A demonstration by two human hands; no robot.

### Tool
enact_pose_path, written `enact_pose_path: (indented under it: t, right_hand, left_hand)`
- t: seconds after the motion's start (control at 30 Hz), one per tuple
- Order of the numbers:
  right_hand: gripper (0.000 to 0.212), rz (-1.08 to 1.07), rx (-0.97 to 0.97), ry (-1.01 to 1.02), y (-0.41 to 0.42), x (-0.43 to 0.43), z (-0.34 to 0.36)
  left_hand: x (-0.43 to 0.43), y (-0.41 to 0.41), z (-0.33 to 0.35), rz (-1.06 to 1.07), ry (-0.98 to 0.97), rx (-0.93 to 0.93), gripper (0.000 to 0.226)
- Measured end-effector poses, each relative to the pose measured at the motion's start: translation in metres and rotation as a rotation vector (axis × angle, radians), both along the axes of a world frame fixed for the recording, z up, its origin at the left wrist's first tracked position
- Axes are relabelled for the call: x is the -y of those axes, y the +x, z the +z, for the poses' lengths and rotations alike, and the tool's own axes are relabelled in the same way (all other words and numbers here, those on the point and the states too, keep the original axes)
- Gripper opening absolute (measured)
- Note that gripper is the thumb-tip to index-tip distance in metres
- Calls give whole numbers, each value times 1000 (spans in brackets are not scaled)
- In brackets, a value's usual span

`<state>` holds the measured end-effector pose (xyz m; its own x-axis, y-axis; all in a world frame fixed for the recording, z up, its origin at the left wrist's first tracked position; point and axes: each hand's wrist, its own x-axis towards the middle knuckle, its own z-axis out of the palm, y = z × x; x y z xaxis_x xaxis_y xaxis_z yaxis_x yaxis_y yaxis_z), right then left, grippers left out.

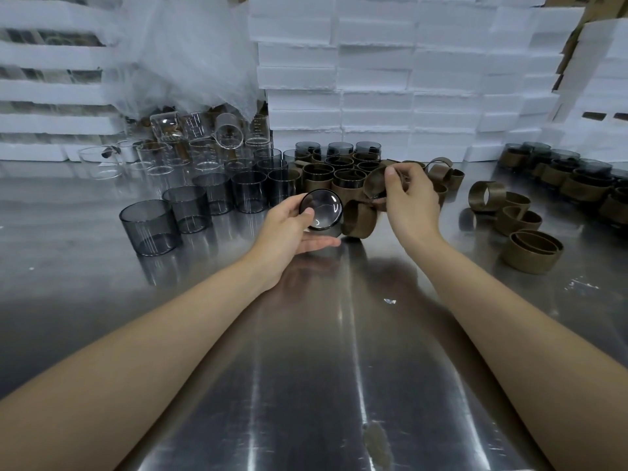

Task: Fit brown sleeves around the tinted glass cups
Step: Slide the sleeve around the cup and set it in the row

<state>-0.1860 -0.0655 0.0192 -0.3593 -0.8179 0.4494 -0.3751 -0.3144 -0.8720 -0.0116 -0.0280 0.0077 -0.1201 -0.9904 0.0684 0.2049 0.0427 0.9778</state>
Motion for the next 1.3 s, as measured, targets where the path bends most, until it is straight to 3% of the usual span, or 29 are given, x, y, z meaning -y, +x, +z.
enact_pose_path:
  t: [0.17, 0.37, 0.57, 0.77, 0.97, 1.1, 1.3]
  right_hand:
    - [8, 91, 206, -12, 3, -3, 1]
    - [10, 109, 148, -87, 6, -4, 2]
    - [8, 314, 199, -124, 16, -11, 4]
    - [8, 320, 170, -122, 17, -13, 5]
    - [17, 262, -78, -135, 28, -17, -8]
    - [20, 178, -171, -190, 33, -20, -9]
    - [26, 227, -399, -194, 31, -23, -1]
  left_hand:
    - [0, 0, 0, 2, 0, -17, 34]
    - [2, 1, -2, 5, -20, -3, 35]
    - [1, 1, -5, -52, -74, 12, 44]
    - [3, 2, -8, -70, -98, -18, 48]
    - [4, 2, -3, -84, -28, -51, 22]
    - [3, 2, -7, -137, -166, 23, 28]
    - [6, 2, -9, -84, -177, 4, 33]
